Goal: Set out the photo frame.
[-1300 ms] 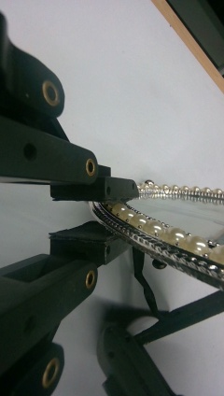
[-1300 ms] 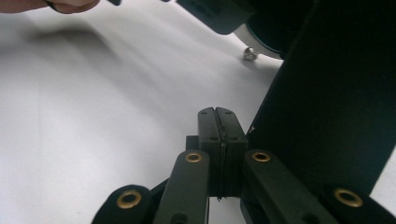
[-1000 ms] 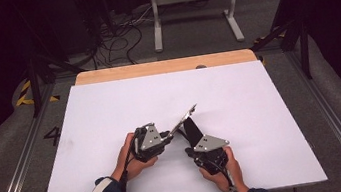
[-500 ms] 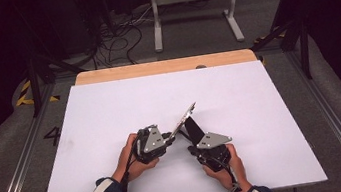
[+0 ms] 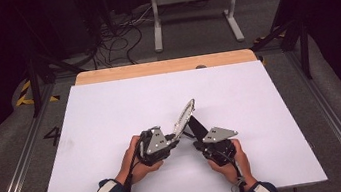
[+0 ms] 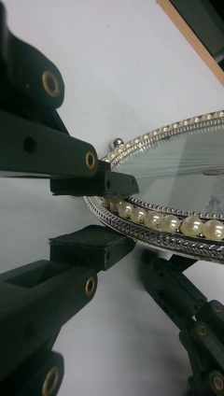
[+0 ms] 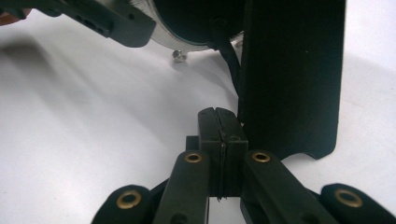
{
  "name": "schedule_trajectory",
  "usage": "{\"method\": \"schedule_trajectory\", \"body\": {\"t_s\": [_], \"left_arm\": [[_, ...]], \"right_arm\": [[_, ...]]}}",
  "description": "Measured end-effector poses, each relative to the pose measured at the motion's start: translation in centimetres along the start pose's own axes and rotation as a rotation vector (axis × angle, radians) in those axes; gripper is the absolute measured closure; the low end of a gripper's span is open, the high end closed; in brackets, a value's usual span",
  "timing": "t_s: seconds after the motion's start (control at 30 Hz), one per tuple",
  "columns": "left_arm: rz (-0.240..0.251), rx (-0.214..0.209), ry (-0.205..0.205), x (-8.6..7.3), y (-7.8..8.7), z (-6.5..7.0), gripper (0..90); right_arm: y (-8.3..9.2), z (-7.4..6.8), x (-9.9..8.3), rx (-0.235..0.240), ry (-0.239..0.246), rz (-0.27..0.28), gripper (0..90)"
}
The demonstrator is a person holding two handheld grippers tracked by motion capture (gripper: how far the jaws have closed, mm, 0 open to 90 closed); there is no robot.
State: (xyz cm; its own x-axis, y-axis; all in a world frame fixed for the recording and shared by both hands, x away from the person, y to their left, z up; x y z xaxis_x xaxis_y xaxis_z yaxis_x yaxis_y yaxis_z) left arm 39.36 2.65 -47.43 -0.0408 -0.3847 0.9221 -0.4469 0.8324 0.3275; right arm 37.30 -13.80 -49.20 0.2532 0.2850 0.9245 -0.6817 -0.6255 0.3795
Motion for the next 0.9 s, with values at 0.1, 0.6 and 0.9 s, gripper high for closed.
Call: {"method": "schedule_trajectory", "body": {"t_s": [0.1,0.6,0.9], "left_arm": [[0.003,0.000,0.002,0.1,-0.1,0.1,73.2],[0.012,-0.017,0.006,0.4,-0.7,0.4,72.4],[0.013,-0.022,0.011,0.5,-0.9,0.6,72.2]], "right_arm": [[0.1,0.3,0.0,0.001,0.004,0.000,90.0],[0.4,1.6,-0.9,-0.033,0.007,-0.028,90.0],[0.5,2.2,-1.0,-0.049,0.002,-0.035,90.0]]}}
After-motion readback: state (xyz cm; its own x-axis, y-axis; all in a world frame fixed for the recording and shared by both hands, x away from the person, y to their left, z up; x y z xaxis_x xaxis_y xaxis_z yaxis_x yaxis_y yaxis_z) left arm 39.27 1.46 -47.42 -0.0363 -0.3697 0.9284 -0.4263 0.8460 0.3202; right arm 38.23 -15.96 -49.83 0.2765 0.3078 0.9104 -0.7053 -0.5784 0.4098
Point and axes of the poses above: each handheld gripper's, and its own axes: y roughly backward along the jaws, x roughly out of its top, z roughly to its right, the point moved 6 cm from there along -y, roughly forward along the jaws, and after that the axes turned 15 degrees about z, right-handed, at the moved point
